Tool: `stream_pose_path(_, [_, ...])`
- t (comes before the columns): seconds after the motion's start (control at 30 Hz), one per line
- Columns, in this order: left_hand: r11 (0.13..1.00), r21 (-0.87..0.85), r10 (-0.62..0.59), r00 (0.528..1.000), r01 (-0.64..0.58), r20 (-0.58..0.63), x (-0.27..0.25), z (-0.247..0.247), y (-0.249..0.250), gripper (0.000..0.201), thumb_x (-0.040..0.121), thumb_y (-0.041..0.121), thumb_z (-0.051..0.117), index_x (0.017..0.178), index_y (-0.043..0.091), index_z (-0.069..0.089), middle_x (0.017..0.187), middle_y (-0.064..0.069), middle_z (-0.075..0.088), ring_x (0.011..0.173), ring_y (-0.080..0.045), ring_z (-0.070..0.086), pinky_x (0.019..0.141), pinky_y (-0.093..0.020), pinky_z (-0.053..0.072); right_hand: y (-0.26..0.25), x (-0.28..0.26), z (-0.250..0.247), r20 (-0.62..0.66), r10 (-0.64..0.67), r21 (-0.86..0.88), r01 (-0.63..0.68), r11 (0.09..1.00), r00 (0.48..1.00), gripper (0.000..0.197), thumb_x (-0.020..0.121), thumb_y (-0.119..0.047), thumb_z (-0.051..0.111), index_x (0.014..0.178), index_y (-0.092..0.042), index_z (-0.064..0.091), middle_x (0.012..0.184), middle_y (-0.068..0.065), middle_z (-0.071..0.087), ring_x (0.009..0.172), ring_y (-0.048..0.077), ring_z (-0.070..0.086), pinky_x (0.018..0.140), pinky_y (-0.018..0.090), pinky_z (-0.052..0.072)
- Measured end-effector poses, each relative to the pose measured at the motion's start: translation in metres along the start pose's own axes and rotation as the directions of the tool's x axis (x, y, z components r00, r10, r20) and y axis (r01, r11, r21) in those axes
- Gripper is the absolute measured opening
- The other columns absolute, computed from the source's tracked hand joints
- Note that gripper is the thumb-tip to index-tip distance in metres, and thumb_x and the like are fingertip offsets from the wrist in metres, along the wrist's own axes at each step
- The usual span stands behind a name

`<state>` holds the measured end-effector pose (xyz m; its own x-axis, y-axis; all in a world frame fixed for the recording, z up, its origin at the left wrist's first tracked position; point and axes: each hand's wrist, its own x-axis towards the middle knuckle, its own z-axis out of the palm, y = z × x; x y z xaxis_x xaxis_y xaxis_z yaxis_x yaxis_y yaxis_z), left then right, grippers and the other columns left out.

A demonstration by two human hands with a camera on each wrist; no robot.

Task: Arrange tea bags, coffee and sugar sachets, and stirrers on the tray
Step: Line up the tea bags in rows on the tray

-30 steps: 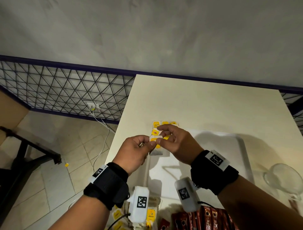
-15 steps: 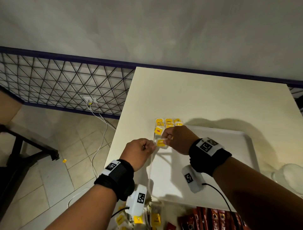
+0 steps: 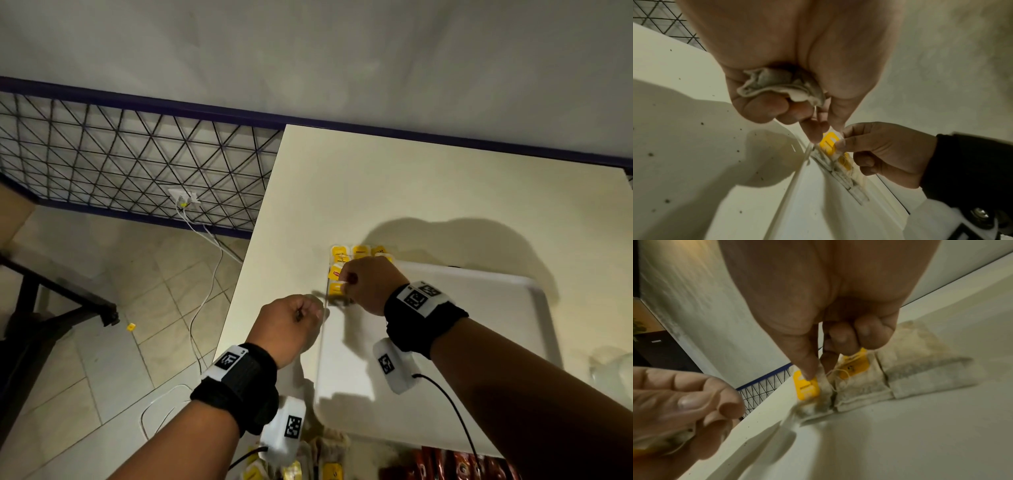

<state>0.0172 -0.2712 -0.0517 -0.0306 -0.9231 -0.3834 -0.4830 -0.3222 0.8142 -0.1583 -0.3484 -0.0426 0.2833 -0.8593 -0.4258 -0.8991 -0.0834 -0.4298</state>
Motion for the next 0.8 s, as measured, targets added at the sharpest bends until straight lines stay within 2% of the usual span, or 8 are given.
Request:
stream_pose_path(0.17, [1.0, 0.014, -0.007, 1.0, 0.007, 0.001, -0.001, 0.001, 0.003, 0.026, 0.088, 0.016, 0.064, 0.067, 0.031, 0.062, 0.065, 0.019, 0.062, 0.061, 0.012, 0.054, 0.059, -0.002, 0.037, 0.002, 0.005, 0.004, -0.068, 0.018, -0.004, -0.018, 1.0, 0.998, 0.016, 0.085, -0.019, 0.056, 0.094, -0.022, 0.069, 0.093, 0.002, 0.068, 0.091, 0.023, 0.061, 0.072, 0.024, 0.041])
stream_pose_path(0.3, [1.0, -0.01, -0.014, 1.0, 0.014, 0.01, -0.004, 0.001, 0.004, 0.018, 0.088, 0.017, 0.064, 0.072, 0.025, 0.067, 0.068, 0.015, 0.062, 0.06, 0.006, 0.054, 0.058, -0.004, 0.039, 0.003, 0.008, 0.004, -0.069, 0.02, -0.029, -0.022, 0.999, 0.997, 0.017, 0.085, -0.019, 0.056, 0.098, -0.021, 0.068, 0.097, 0.004, 0.067, 0.094, 0.024, 0.061, 0.077, 0.029, 0.048])
stream_pose_path(0.43, [1.0, 0.0, -0.019, 1.0, 0.019, -0.005, -0.006, 0.001, 0.004, 0.01, 0.087, 0.022, 0.066, 0.079, 0.021, 0.07, 0.071, 0.013, 0.063, 0.059, 0.007, 0.053, 0.059, -0.006, 0.038, 0.004, 0.01, 0.006, -0.066, 0.044, -0.04, -0.047, 0.998, 0.997, 0.009, 0.086, -0.028, 0.062, 0.093, -0.023, 0.062, 0.096, 0.003, 0.065, 0.094, 0.024, 0.061, 0.076, 0.028, 0.046])
stream_pose_path(0.53, [0.999, 0.051, 0.013, 1.0, -0.012, -0.012, -0.007, 0.0, 0.004, 0.014, 0.087, 0.018, 0.065, 0.075, 0.023, 0.068, 0.069, 0.013, 0.063, 0.06, 0.007, 0.054, 0.061, -0.006, 0.038, 0.007, 0.008, 0.005, -0.125, 0.089, 0.013, -0.088, 0.996, 0.988, 0.015, 0.085, -0.032, 0.064, 0.086, -0.024, 0.05, 0.095, 0.003, 0.063, 0.092, 0.025, 0.059, 0.072, 0.029, 0.043])
stream_pose_path(0.6, [0.984, 0.164, 0.077, 0.997, -0.074, -0.012, -0.006, 0.0, 0.008, 0.013, 0.089, 0.017, 0.062, 0.079, 0.023, 0.069, 0.076, 0.01, 0.068, 0.067, 0.0, 0.058, 0.067, -0.015, 0.043, 0.014, 0.0, -0.002, -0.186, 0.097, 0.013, -0.096, 0.995, 0.978, 0.006, 0.086, -0.026, 0.059, 0.087, -0.022, 0.055, 0.095, 0.004, 0.063, 0.091, 0.026, 0.058, 0.072, 0.03, 0.042])
stream_pose_path(0.7, [0.851, 0.466, 0.246, 0.968, -0.241, 0.051, 0.002, 0.002, 0.019, 0.026, 0.09, 0.031, 0.046, 0.095, 0.023, 0.07, 0.092, -0.001, 0.067, 0.084, -0.025, 0.062, 0.073, -0.03, 0.049, 0.029, -0.018, -0.009, -0.205, 0.081, 0.008, -0.081, 0.997, 0.975, 0.008, 0.084, -0.022, 0.058, 0.087, -0.025, 0.064, 0.095, 0.001, 0.066, 0.089, 0.025, 0.061, 0.073, 0.029, 0.046])
stream_pose_path(0.77, [0.755, 0.584, 0.287, 0.951, -0.3, 0.117, 0.009, 0.008, 0.029, 0.043, 0.085, 0.038, 0.034, 0.106, 0.024, 0.069, 0.1, -0.005, 0.062, 0.09, -0.031, 0.061, 0.073, -0.032, 0.049, 0.034, -0.028, -0.006, -0.179, 0.044, -0.033, -0.051, 0.998, 0.983, 0.011, 0.083, -0.024, 0.06, 0.089, -0.028, 0.068, 0.097, -0.001, 0.067, 0.09, 0.023, 0.061, 0.077, 0.031, 0.049])
stream_pose_path(0.8, [0.718, 0.621, 0.296, 0.945, -0.316, 0.138, 0.014, 0.012, 0.032, 0.041, 0.087, 0.039, 0.035, 0.109, 0.027, 0.068, 0.103, -0.005, 0.061, 0.092, -0.031, 0.061, 0.074, -0.031, 0.048, 0.034, -0.031, -0.003, -0.155, 0.03, -0.071, -0.041, 0.997, 0.987, 0.013, 0.084, -0.026, 0.06, 0.092, -0.03, 0.07, 0.098, -0.002, 0.067, 0.091, 0.023, 0.061, 0.077, 0.031, 0.049])
